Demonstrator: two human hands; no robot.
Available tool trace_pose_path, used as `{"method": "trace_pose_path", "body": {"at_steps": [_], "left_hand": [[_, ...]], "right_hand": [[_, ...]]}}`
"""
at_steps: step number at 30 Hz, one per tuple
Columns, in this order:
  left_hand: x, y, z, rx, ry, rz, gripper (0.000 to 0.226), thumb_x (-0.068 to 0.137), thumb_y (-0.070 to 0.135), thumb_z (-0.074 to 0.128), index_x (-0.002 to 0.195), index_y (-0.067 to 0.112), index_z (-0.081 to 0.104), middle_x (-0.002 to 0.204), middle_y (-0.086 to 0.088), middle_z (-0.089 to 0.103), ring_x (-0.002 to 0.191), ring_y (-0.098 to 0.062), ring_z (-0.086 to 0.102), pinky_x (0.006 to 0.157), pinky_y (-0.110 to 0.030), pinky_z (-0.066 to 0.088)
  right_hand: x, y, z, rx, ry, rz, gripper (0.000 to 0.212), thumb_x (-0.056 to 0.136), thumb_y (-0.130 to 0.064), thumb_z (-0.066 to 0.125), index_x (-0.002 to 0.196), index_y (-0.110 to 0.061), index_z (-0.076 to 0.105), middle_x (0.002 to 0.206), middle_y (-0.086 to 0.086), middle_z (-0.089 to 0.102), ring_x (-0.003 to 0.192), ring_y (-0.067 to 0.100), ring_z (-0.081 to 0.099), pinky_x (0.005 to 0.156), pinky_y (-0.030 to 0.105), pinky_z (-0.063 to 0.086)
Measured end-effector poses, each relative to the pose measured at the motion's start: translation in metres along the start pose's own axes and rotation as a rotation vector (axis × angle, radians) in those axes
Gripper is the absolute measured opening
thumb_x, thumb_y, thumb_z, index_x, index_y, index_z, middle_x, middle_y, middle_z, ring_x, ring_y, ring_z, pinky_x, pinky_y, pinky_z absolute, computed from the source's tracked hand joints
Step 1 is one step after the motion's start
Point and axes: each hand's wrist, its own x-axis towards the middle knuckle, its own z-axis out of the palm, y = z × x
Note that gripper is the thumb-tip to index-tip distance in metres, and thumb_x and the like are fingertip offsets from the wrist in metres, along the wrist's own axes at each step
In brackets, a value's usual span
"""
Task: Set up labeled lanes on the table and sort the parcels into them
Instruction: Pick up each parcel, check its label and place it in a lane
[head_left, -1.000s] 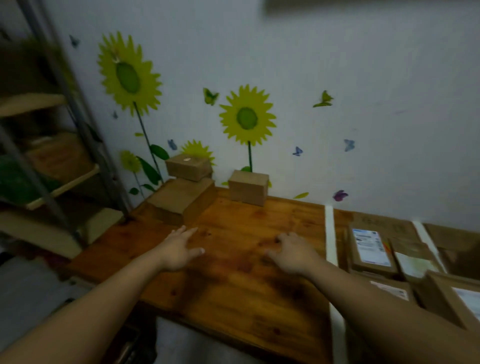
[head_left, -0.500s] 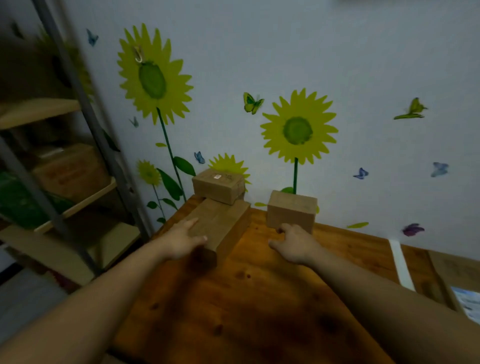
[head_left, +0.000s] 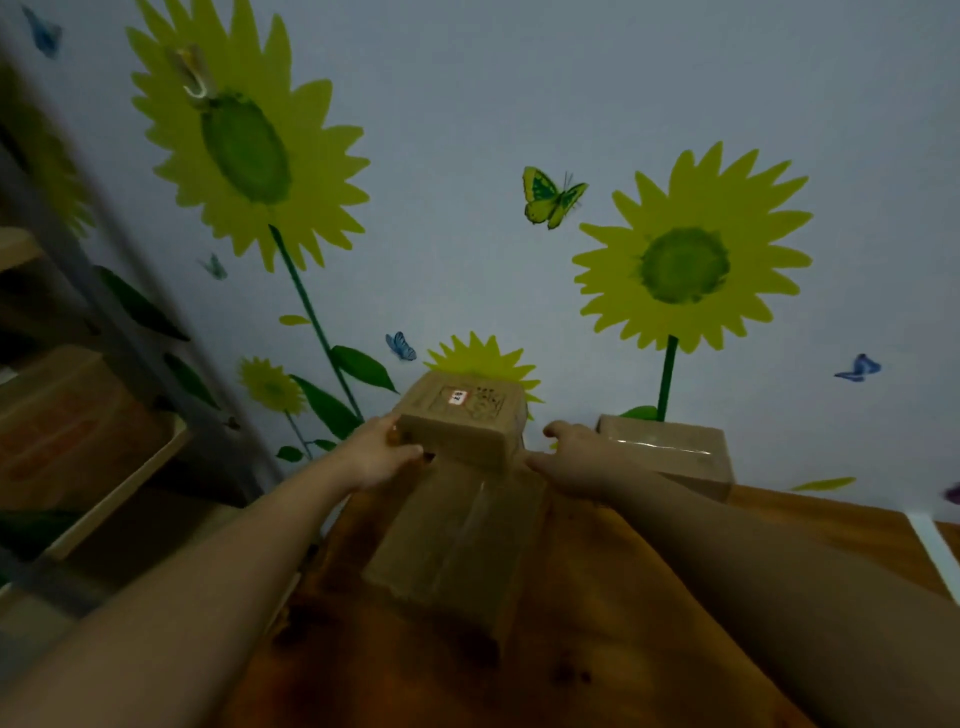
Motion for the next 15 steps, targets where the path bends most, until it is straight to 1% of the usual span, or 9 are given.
{"method": "trace_pose_path", "body": {"at_steps": [2,4,6,7,9,10,11,13,15], "left_hand": [[0.034,-0.012,-0.005,-0.062,-0.036,0.017,0.052,0.095,0.022,0.054,0.143,0.021,0.035,0.137,-0.011,0.049,0.106,-0.019,0.053,0.089,-0.031,0.044],[0.057,-0.021,-0.005,-0.091,-0.059,0.016,0.051,0.094,0.02,0.055,0.142,0.016,0.036,0.137,-0.011,0.048,0.112,-0.022,0.052,0.094,-0.033,0.045],[0.084,-0.032,-0.007,-0.141,-0.074,0.013,0.052,0.094,0.019,0.055,0.141,0.009,0.035,0.141,-0.014,0.044,0.123,-0.026,0.048,0.1,-0.035,0.041],[0.096,-0.036,-0.008,-0.166,-0.079,0.005,0.055,0.095,0.022,0.054,0.142,0.006,0.031,0.143,-0.014,0.041,0.127,-0.028,0.044,0.102,-0.036,0.038],[0.117,-0.044,-0.006,-0.198,-0.1,-0.039,0.07,0.095,0.036,0.05,0.149,0.008,0.016,0.153,-0.013,0.028,0.137,-0.03,0.032,0.11,-0.039,0.029],[0.127,-0.046,-0.004,-0.227,-0.119,-0.063,0.073,0.096,0.041,0.047,0.151,0.011,0.009,0.155,-0.013,0.022,0.14,-0.031,0.027,0.112,-0.041,0.025],[0.134,-0.048,-0.001,-0.273,-0.144,-0.089,0.071,0.097,0.04,0.044,0.151,0.011,0.008,0.155,-0.014,0.021,0.139,-0.032,0.027,0.111,-0.04,0.025],[0.143,-0.051,0.001,-0.387,-0.195,-0.118,0.056,0.1,0.032,0.04,0.148,0.009,0.022,0.148,-0.017,0.035,0.132,-0.033,0.039,0.106,-0.04,0.032],[0.146,-0.054,0.001,-0.463,-0.222,-0.099,0.047,0.1,0.029,0.041,0.142,0.008,0.036,0.139,-0.017,0.047,0.121,-0.032,0.05,0.103,-0.042,0.04]], "right_hand": [[0.021,-0.015,0.007,0.049,-0.001,0.041,0.059,0.095,-0.045,0.049,0.142,-0.012,0.037,0.142,0.015,0.044,0.126,0.028,0.047,0.097,0.033,0.039],[0.032,-0.029,0.01,0.116,-0.006,0.059,0.055,0.097,-0.039,0.048,0.141,-0.007,0.039,0.142,0.016,0.046,0.126,0.029,0.047,0.098,0.034,0.039],[0.049,-0.044,0.016,0.198,0.013,0.091,0.049,0.099,-0.034,0.047,0.139,-0.005,0.041,0.139,0.016,0.048,0.124,0.031,0.048,0.099,0.035,0.039],[0.056,-0.05,0.019,0.232,0.029,0.109,0.047,0.1,-0.032,0.046,0.138,-0.006,0.042,0.139,0.015,0.049,0.123,0.031,0.049,0.098,0.034,0.039],[0.069,-0.057,0.027,0.283,0.034,0.147,0.046,0.1,-0.032,0.045,0.139,-0.008,0.042,0.138,0.014,0.05,0.121,0.03,0.051,0.093,0.03,0.04],[0.076,-0.058,0.033,0.321,0.036,0.177,0.047,0.1,-0.033,0.046,0.139,-0.009,0.04,0.137,0.014,0.05,0.12,0.029,0.052,0.092,0.03,0.041],[0.081,-0.059,0.038,0.36,0.034,0.217,0.051,0.099,-0.035,0.047,0.141,-0.008,0.037,0.138,0.013,0.05,0.119,0.028,0.052,0.092,0.03,0.041],[0.091,-0.056,0.045,0.434,0.03,0.297,0.059,0.097,-0.038,0.049,0.143,-0.008,0.027,0.14,0.012,0.047,0.117,0.027,0.052,0.092,0.031,0.042],[0.097,-0.052,0.047,0.514,0.044,0.37,0.067,0.094,-0.04,0.053,0.144,-0.007,0.022,0.139,0.014,0.046,0.116,0.029,0.053,0.096,0.036,0.046]]}}
